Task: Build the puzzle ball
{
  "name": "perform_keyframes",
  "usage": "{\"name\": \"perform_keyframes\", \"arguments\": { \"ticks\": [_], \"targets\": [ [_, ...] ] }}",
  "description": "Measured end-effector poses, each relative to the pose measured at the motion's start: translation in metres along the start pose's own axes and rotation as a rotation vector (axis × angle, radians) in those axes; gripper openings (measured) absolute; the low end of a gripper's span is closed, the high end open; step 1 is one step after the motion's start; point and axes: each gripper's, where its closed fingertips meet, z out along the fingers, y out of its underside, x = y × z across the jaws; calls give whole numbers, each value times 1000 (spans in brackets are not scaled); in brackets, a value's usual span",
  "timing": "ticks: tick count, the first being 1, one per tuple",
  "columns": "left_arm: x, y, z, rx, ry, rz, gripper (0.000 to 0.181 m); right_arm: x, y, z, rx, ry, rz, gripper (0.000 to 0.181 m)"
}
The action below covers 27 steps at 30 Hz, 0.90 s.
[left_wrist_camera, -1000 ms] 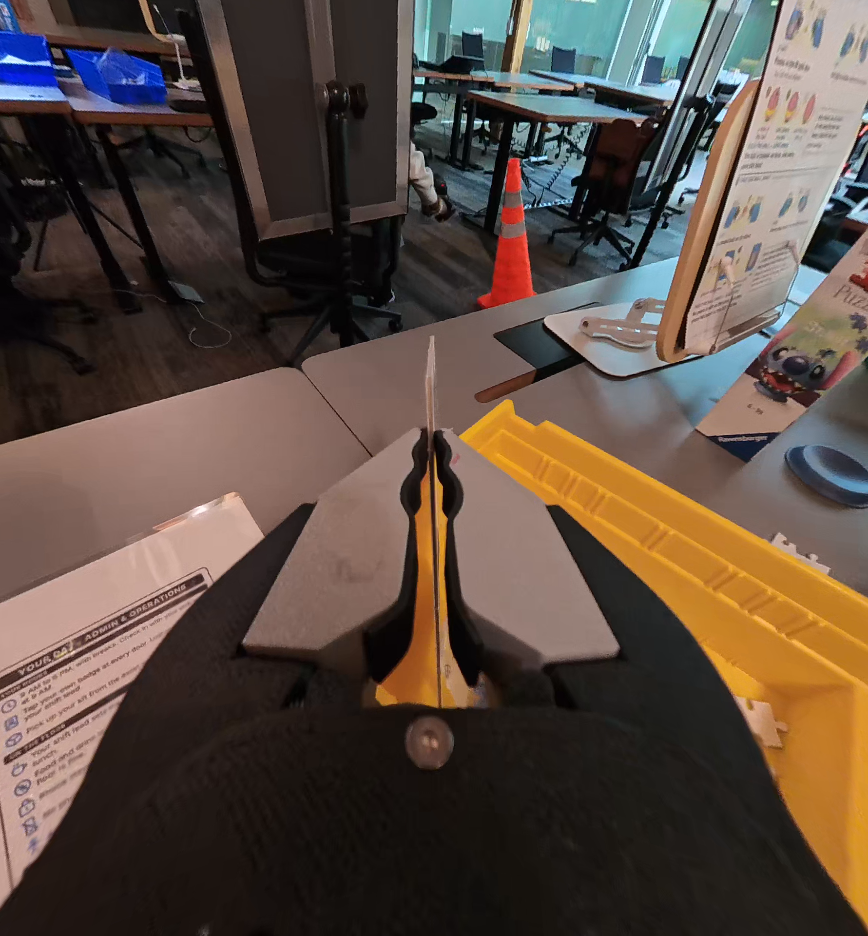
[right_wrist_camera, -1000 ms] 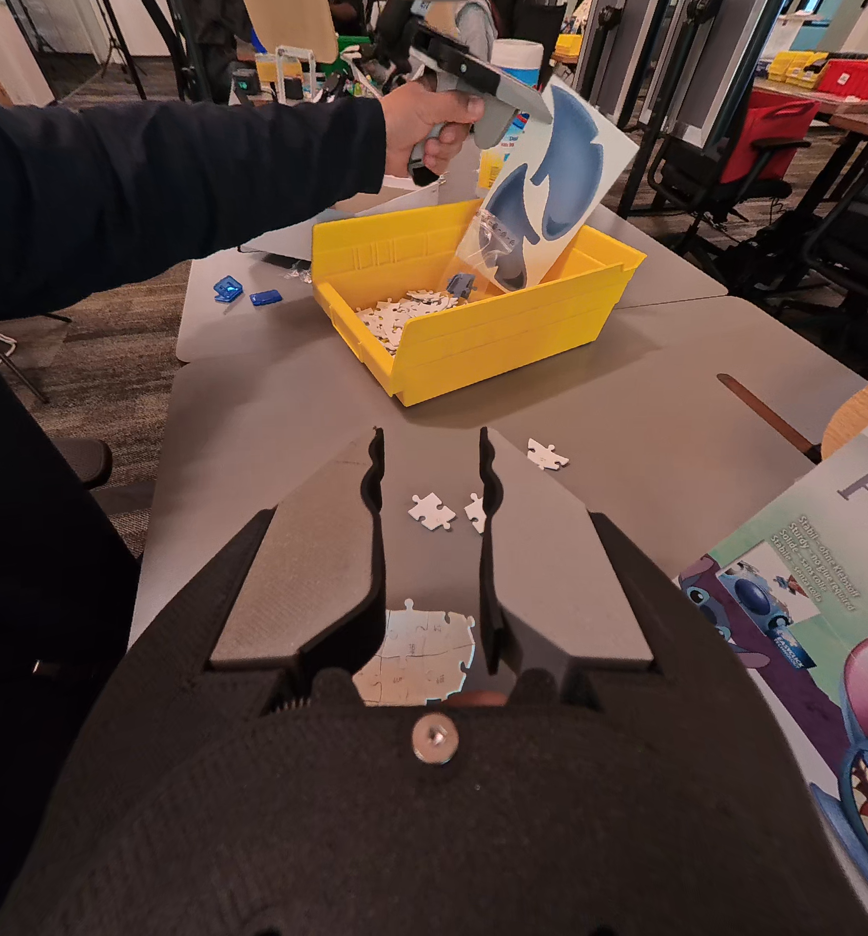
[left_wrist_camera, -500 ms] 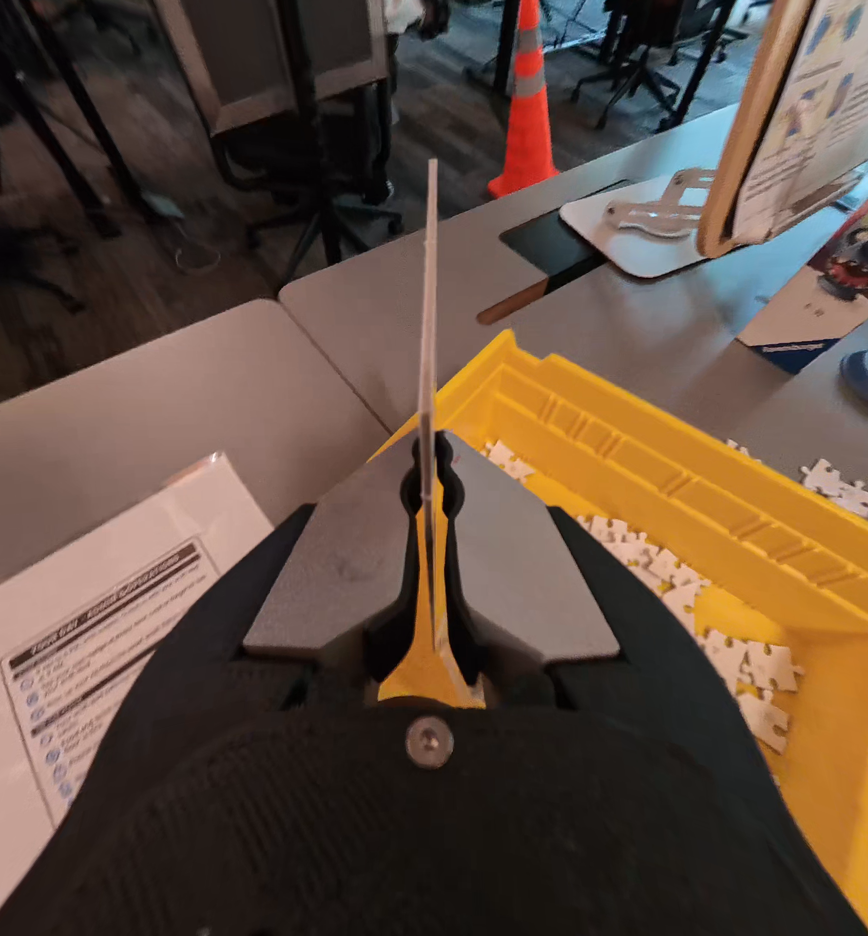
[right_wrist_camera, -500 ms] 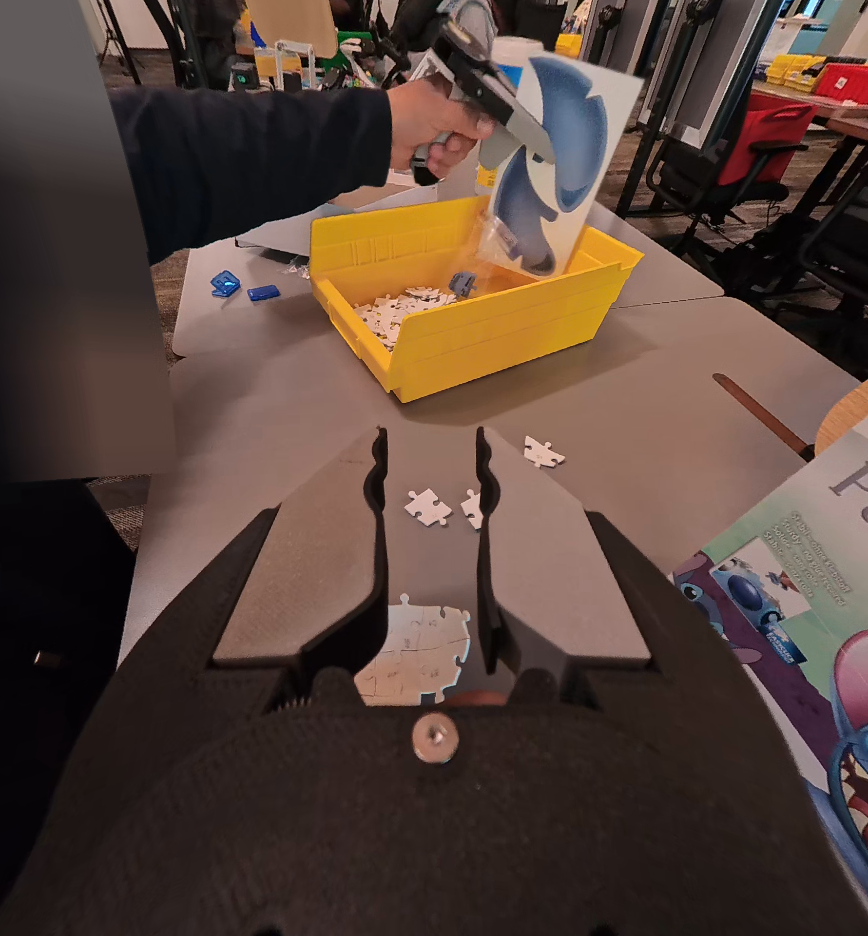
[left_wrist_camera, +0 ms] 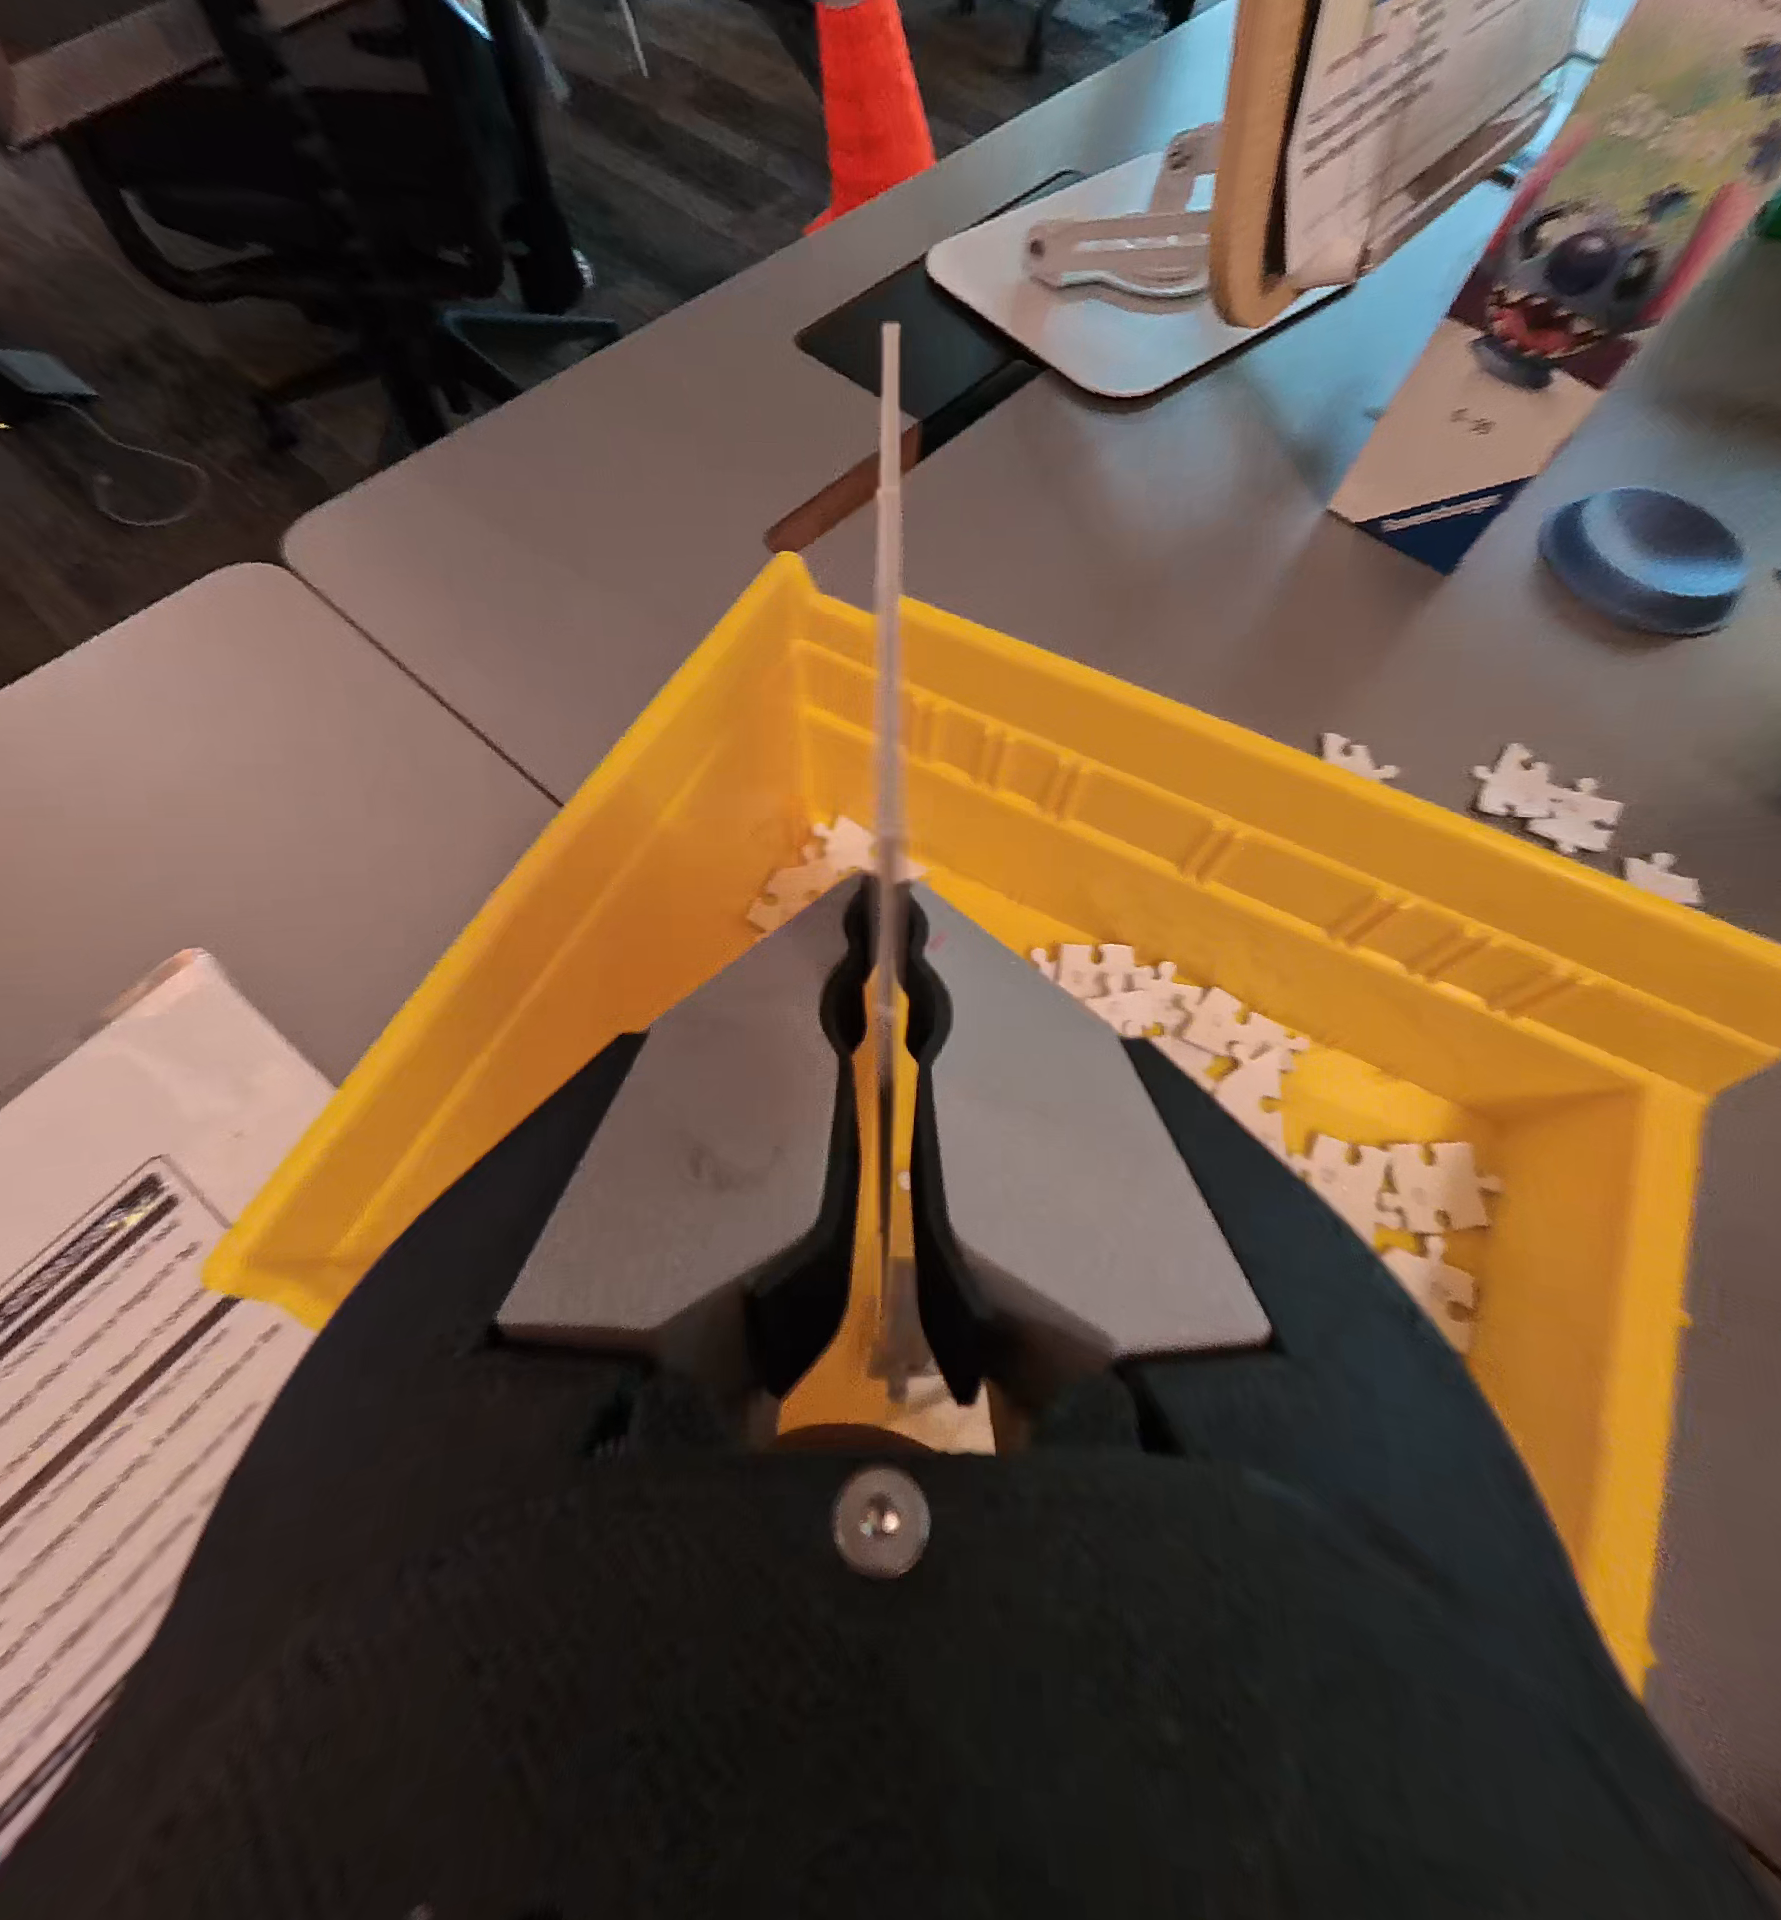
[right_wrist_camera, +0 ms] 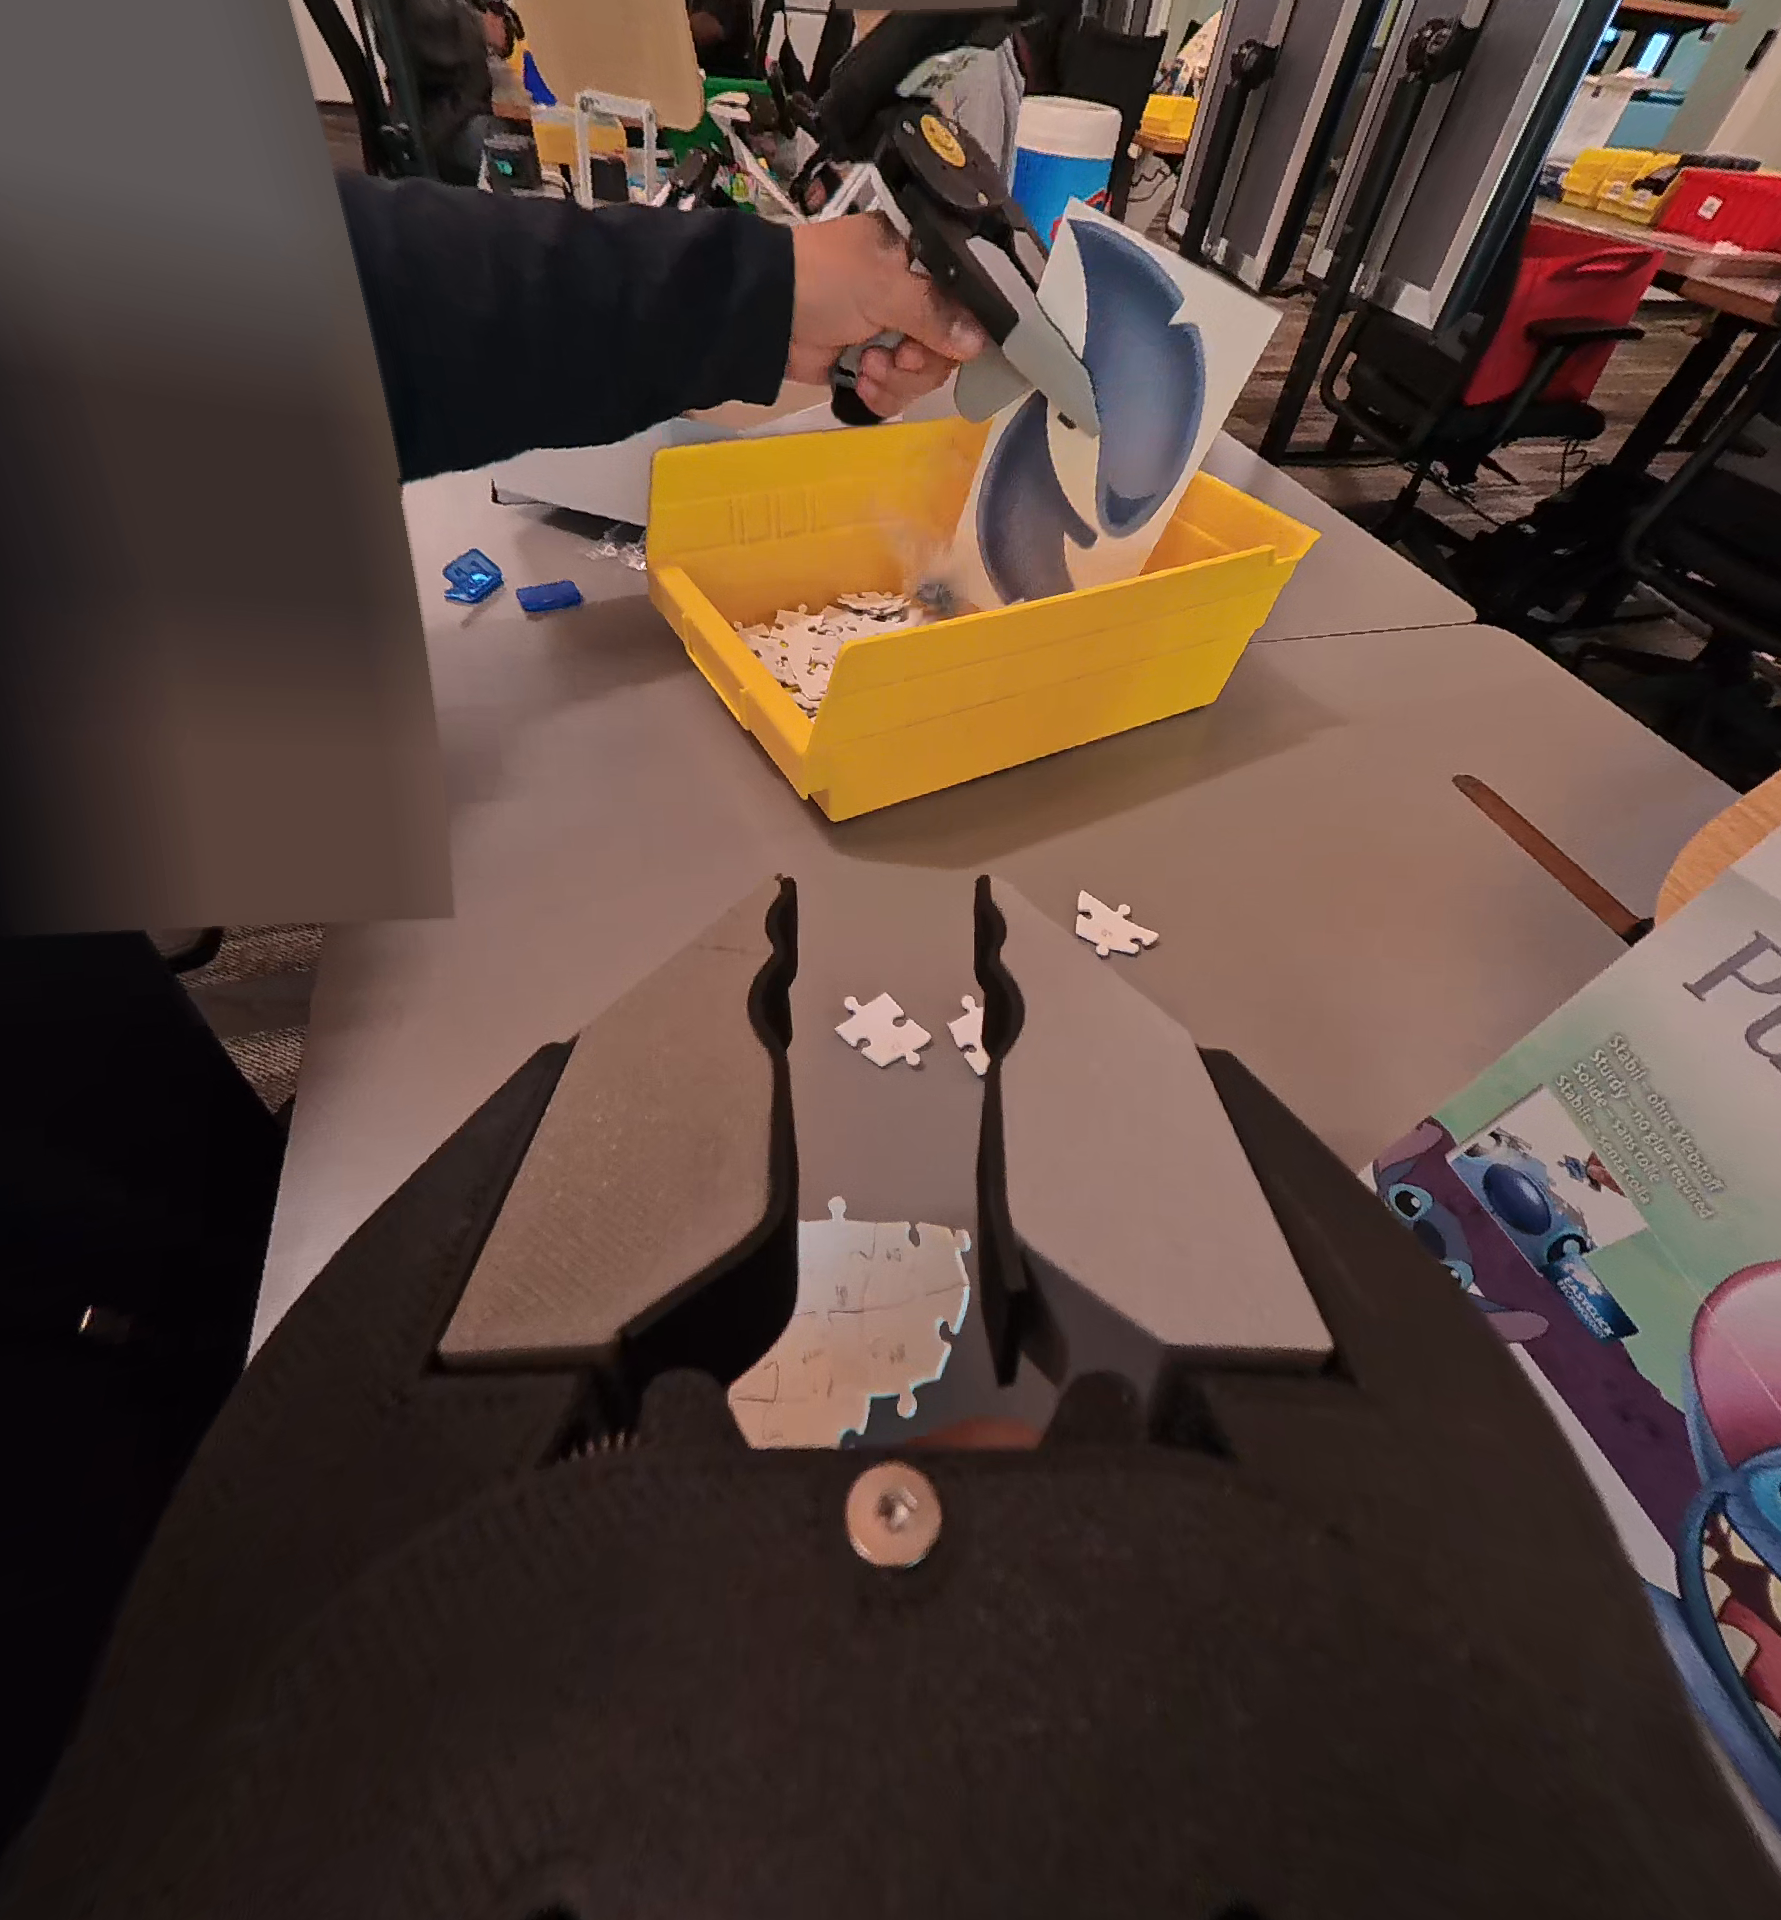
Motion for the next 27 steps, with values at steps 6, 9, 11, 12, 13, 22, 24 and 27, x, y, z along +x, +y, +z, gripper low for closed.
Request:
{"name": "perform_keyframes", "arguments": {
  "ticks": [6, 9, 11, 12, 13, 22, 24, 27],
  "targets": [
    [7, -6, -2, 24, -9, 26, 0, -5, -1, 4, -2, -11, -12, 31],
    [-2, -35, -11, 196, -60, 71, 0, -8, -1, 6, -9, -13, -16, 31],
    [-3, -46, -8, 261, -55, 105, 0, -10, -1, 6, -12, -16, -18, 31],
    [-5, -47, -2, 265, -67, 133, 0, -11, -2, 6, -14, -16, -22, 30],
    [-9, -45, 5, 248, -87, 168, 0, -12, -3, 6, -14, -16, -29, 30],
    [6, -40, 36, 277, -38, 443, 0, -26, -3, 5, -39, -37, -74, 30],
    [12, -32, 33, 258, 48, 433, 0, -29, -6, 7, -36, -53, -75, 30],
    [16, -27, 31, 267, 57, 511, 0, -36, -13, 11, -20, -78, -82, 31]
  ]
}}
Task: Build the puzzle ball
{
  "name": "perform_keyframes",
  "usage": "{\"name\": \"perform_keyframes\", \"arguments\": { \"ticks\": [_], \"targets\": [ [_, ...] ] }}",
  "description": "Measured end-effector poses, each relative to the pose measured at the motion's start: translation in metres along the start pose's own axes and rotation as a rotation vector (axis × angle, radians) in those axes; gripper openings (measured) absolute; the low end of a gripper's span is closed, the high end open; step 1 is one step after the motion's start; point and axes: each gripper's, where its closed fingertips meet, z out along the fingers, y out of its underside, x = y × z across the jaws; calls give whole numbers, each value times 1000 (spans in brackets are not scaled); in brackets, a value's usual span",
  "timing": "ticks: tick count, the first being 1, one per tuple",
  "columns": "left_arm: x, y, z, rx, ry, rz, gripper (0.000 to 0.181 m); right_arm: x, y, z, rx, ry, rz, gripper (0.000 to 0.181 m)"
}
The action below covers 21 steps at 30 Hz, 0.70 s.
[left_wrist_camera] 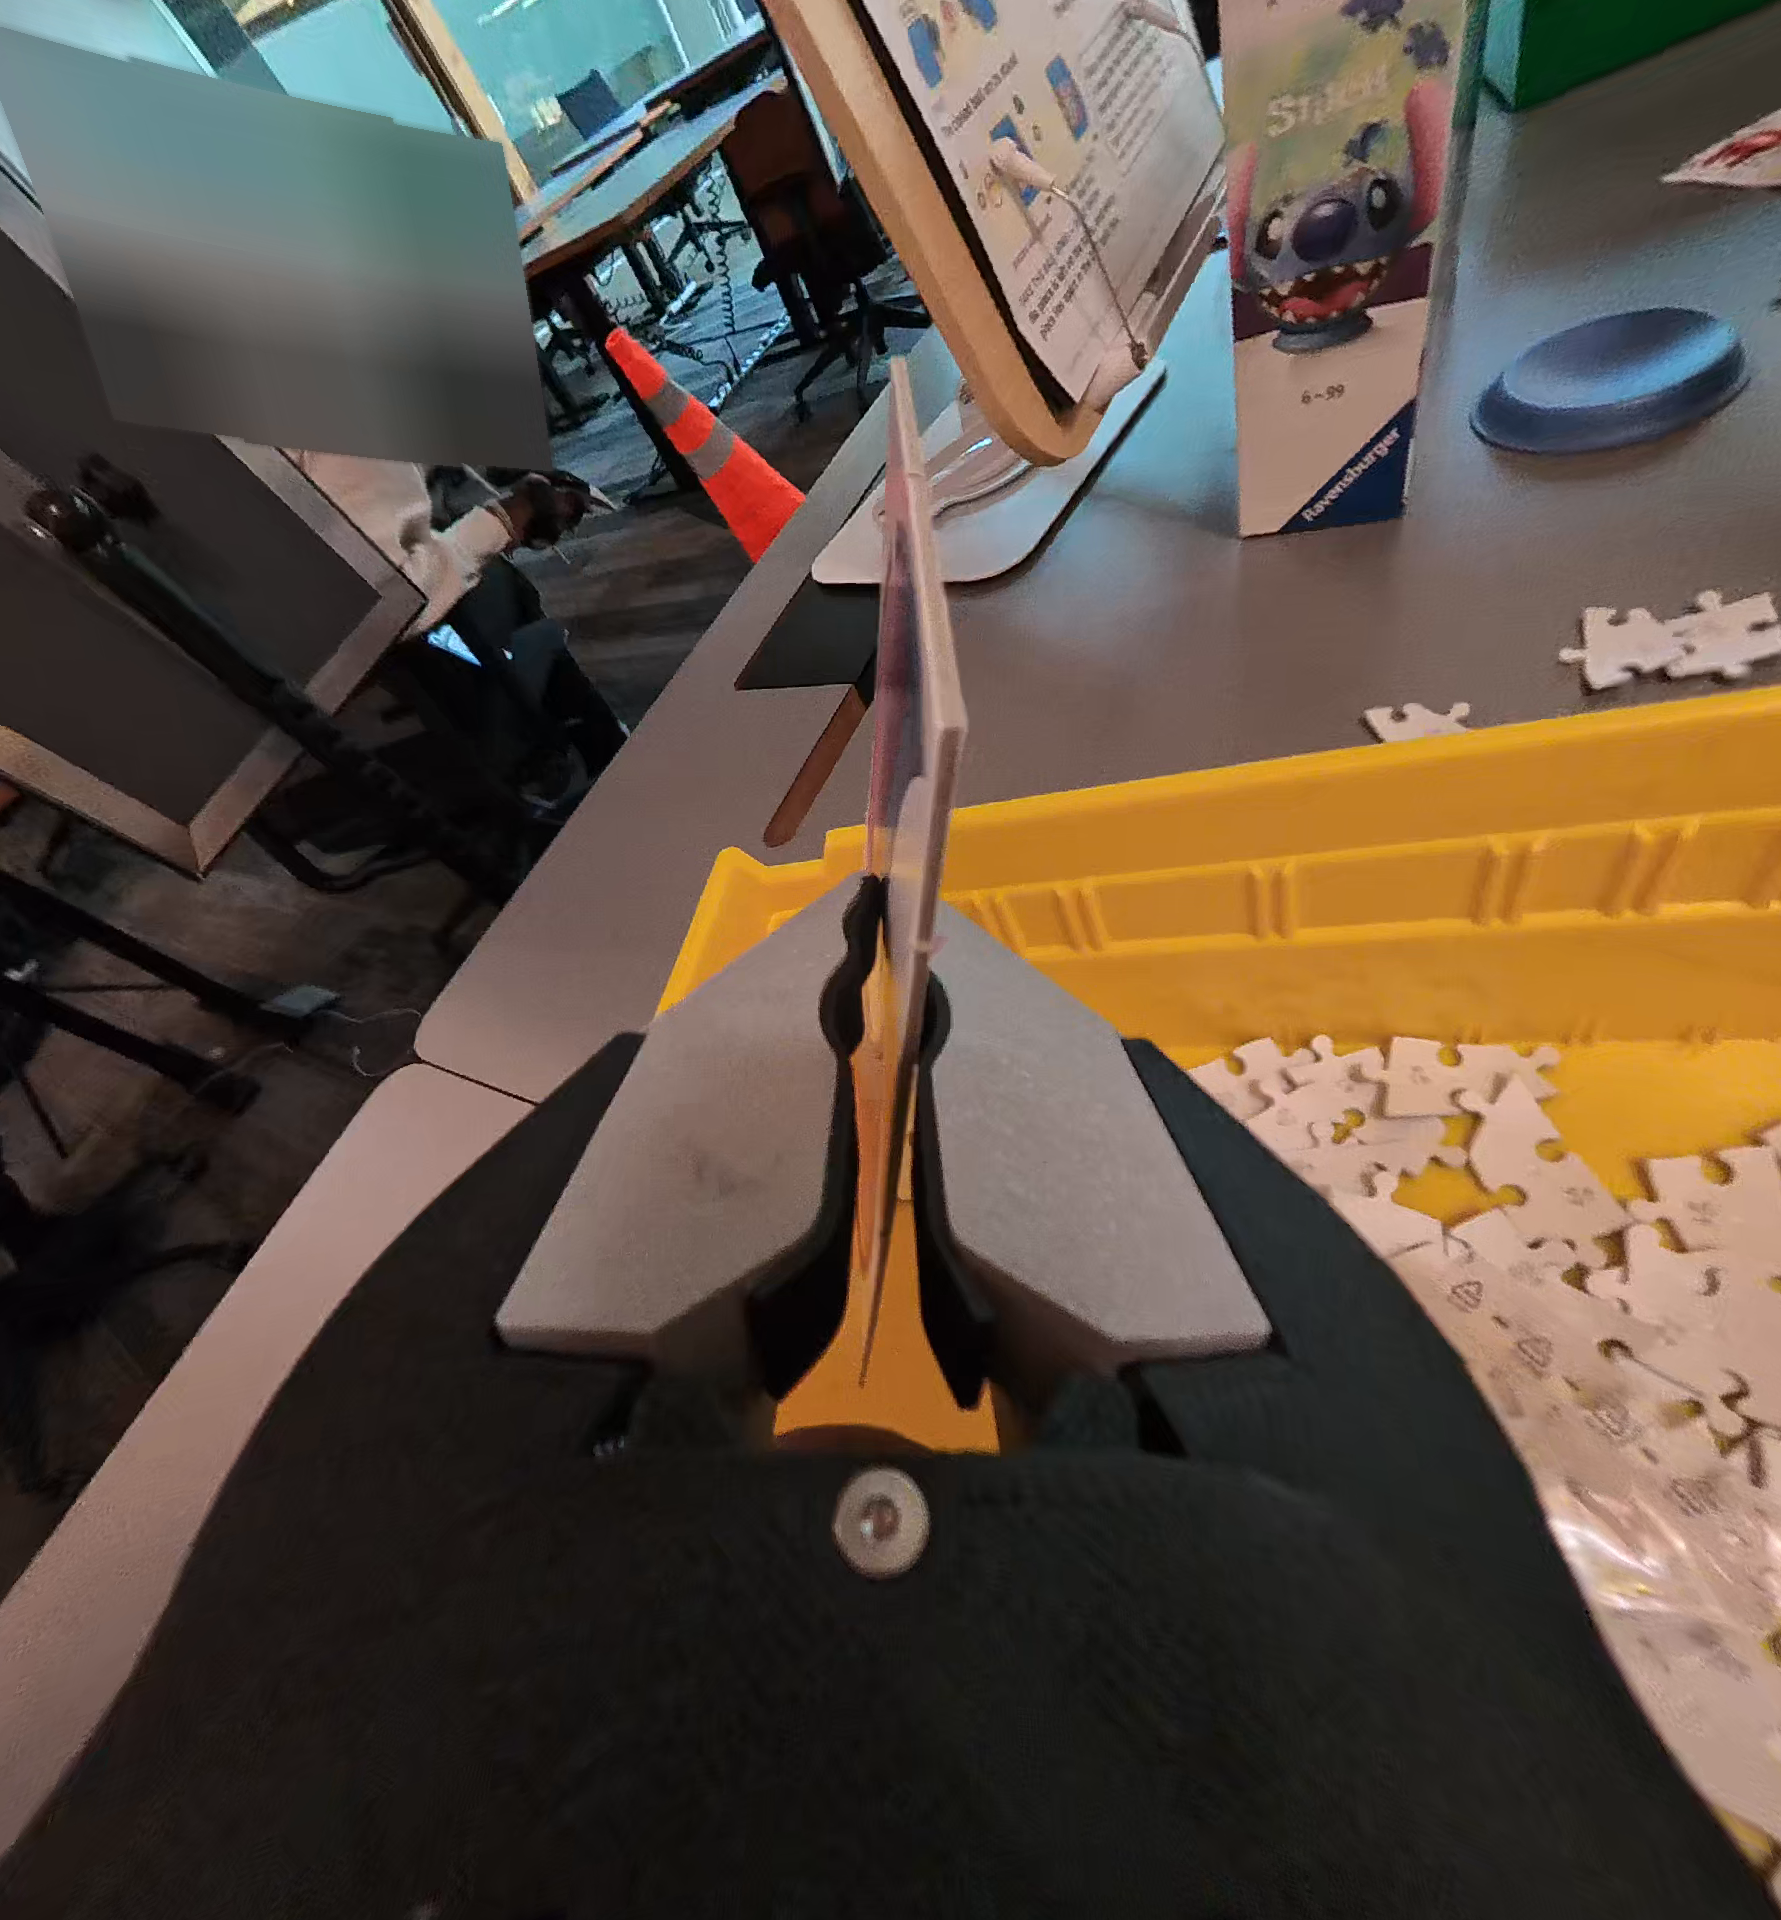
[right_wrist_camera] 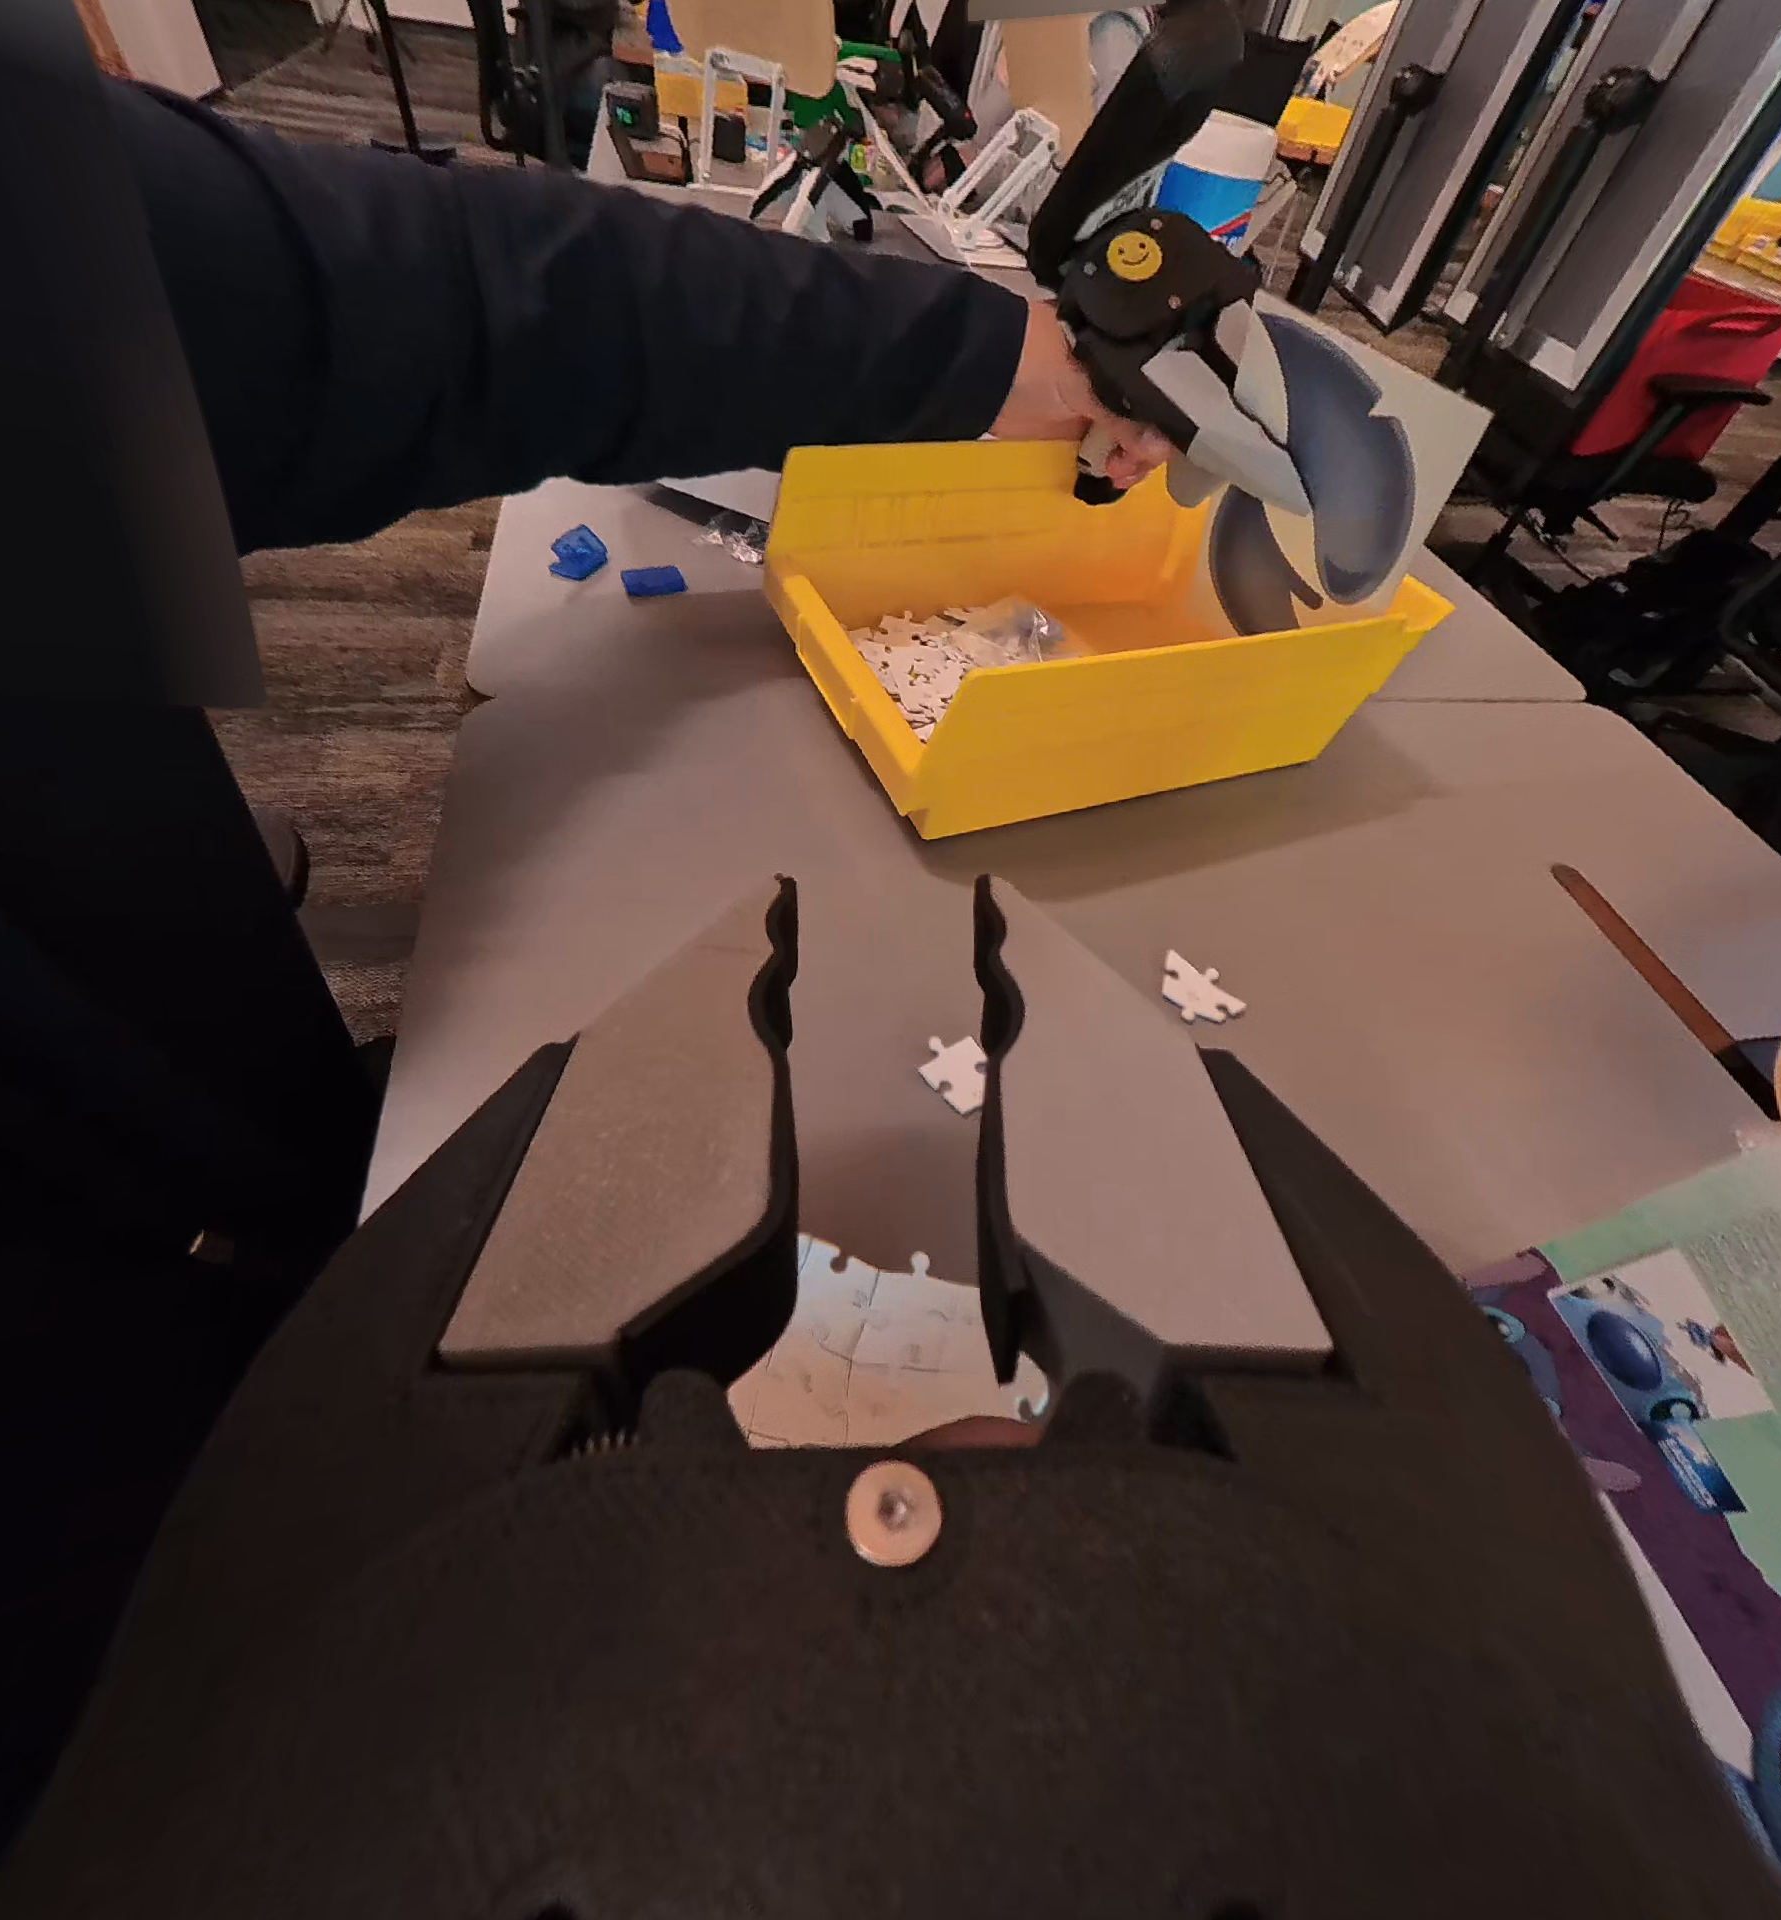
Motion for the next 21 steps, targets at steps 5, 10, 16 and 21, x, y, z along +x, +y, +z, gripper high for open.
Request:
{"name": "perform_keyframes", "arguments": {
  "ticks": [5, 10, 16, 21],
  "targets": [
    [-10, -5, -11, 3, -94, 89, 0, -9, 0, 7, -35, -18, -38, 30],
    [-8, 8, -19, -121, -95, 180, 0, -18, 0, 13, -67, -37, -74, 30],
    [-1, 29, -11, -290, -107, 251, 1, -24, -12, 12, -2, -70, -57, 30],
    [3, 32, -11, -327, -142, 228, 0, -28, -15, 5, 15, -80, -57, 29]
  ]
}}
